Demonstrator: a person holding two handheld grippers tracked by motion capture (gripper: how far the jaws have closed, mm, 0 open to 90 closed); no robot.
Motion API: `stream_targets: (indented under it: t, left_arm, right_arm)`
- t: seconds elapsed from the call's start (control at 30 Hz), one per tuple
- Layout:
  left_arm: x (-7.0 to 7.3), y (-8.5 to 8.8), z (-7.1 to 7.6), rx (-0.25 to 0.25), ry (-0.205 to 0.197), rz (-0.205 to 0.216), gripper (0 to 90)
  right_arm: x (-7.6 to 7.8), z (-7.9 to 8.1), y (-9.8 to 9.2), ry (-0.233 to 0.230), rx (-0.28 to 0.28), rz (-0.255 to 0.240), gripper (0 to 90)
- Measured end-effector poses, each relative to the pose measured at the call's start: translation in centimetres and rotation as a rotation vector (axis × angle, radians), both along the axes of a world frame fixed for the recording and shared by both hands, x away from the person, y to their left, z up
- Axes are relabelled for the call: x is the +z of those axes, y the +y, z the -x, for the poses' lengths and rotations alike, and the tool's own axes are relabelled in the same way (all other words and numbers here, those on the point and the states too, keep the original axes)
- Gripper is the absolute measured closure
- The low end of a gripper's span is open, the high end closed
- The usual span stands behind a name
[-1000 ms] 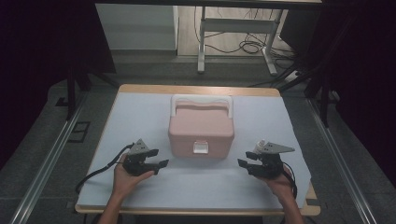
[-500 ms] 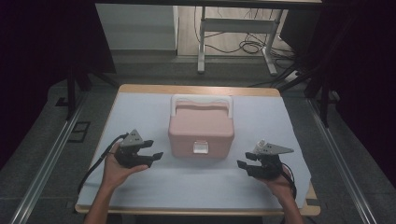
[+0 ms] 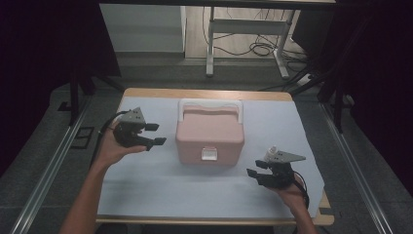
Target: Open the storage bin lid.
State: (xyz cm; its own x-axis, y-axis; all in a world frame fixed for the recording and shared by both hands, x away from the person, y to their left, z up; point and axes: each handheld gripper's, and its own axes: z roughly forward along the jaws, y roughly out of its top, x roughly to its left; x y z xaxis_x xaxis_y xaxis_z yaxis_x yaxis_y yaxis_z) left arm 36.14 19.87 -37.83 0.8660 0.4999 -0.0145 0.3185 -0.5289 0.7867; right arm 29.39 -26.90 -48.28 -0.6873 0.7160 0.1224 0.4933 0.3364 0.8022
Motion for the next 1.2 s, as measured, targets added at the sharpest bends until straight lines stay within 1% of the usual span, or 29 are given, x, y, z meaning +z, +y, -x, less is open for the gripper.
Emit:
stream_targets:
  t: [0.2, 0.3, 0.37, 0.57, 0.67, 0.73, 0.87, 1.03, 1.1, 1.13, 1.2]
  left_arm:
    - [2.6, -0.6, -2.1, -0.052, 0.004, -0.012, 38.1]
    - [3.5, -1.1, -2.8, -0.073, 0.002, -0.048, 37.9]
    - [3.9, -1.5, -3.4, -0.084, 0.009, -0.06, 37.7]
    - [4.4, -2.2, -5.8, -0.108, 0.036, -0.078, 37.4]
    - [4.5, -2.7, -6.9, -0.125, 0.05, -0.096, 37.0]
    - [4.6, -3.2, -7.7, -0.131, 0.062, -0.105, 36.7]
    - [4.9, -4.2, -9.3, -0.151, 0.082, -0.136, 36.2]
    - [5.2, -5.6, -10.9, -0.175, 0.098, -0.136, 36.0]
    - [5.2, -6.2, -11.6, -0.184, 0.103, -0.143, 35.9]
    - [5.3, -6.4, -11.8, -0.19, 0.111, -0.154, 35.9]
    - [5.2, -7.0, -12.3, -0.198, 0.115, -0.159, 35.8]
  right_arm:
    - [-0.2, 0.0, 0.1, 0.006, 0.004, 0.008, 46.3]
    - [-0.3, 0.1, 0.3, 0.01, 0.007, 0.009, 46.2]
    - [-0.3, 0.1, 0.3, 0.01, 0.007, 0.008, 46.3]
    - [-0.4, 0.2, 0.5, 0.013, 0.012, 0.014, 46.2]
    - [-0.6, 0.2, 0.6, 0.015, 0.016, 0.02, 46.2]
    - [-0.7, 0.2, 0.7, 0.017, 0.017, 0.023, 46.2]
    - [-0.9, 0.1, 0.8, 0.023, 0.02, 0.027, 46.1]
    - [-1.0, 0.1, 1.0, 0.025, 0.023, 0.034, 46.1]
    - [-1.0, 0.1, 1.0, 0.025, 0.023, 0.035, 46.1]
    - [-1.0, 0.1, 1.0, 0.024, 0.023, 0.035, 46.1]
    - [-1.0, 0.1, 0.9, 0.025, 0.021, 0.034, 46.1]
